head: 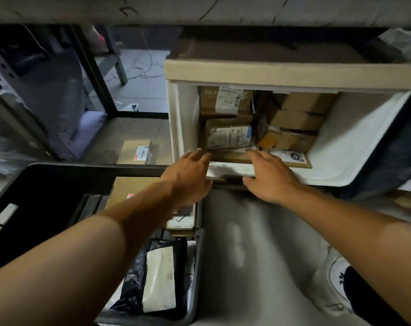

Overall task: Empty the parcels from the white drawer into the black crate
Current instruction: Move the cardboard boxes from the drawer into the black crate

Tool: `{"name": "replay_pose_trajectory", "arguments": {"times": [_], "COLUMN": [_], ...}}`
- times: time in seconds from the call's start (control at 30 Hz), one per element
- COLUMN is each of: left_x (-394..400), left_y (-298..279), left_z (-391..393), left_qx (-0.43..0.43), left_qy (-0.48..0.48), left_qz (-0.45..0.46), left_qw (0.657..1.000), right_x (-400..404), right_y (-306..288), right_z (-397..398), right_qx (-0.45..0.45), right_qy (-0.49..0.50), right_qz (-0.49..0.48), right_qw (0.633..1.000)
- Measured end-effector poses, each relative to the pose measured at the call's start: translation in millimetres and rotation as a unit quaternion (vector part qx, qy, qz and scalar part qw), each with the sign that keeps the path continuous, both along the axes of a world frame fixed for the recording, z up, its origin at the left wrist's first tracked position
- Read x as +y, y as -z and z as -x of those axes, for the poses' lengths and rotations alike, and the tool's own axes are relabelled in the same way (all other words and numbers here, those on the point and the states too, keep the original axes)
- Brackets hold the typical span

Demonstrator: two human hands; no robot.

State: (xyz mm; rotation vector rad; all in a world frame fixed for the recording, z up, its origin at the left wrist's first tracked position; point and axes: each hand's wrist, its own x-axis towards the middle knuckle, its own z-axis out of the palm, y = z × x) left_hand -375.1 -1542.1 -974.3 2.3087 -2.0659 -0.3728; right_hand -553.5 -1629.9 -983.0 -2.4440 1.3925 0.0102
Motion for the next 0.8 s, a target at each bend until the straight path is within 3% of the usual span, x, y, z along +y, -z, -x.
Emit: {"name": "replay_pose_trajectory", "arguments": {"times": [0.23,0.43,0.57,0.8], "left_x": [-78,-120,-120,-64], "left_y": [19,26,26,-6], "left_z": [2,-5,-3,10], "left_qx": [0.154,0.281,0.379,0.492], "left_qy": [-0.135,-0.236,-0.285,-0.302], "left_qz": [0.087,0.102,0.130,0.157], "left_qw": [0.975,0.925,0.871,0.801], "right_x": [-65,-99,-94,-44], "right_y": [9,22,20,1], "right_z": [-29,-54,-56,-32], "right_qx": [-0.163,-0.292,-0.346,-0.408], "right_qy": [0.140,0.244,0.265,0.231], "right_qz": [-0.025,-0.146,-0.212,-0.195], "right_qw": [0.976,0.913,0.875,0.862]}}
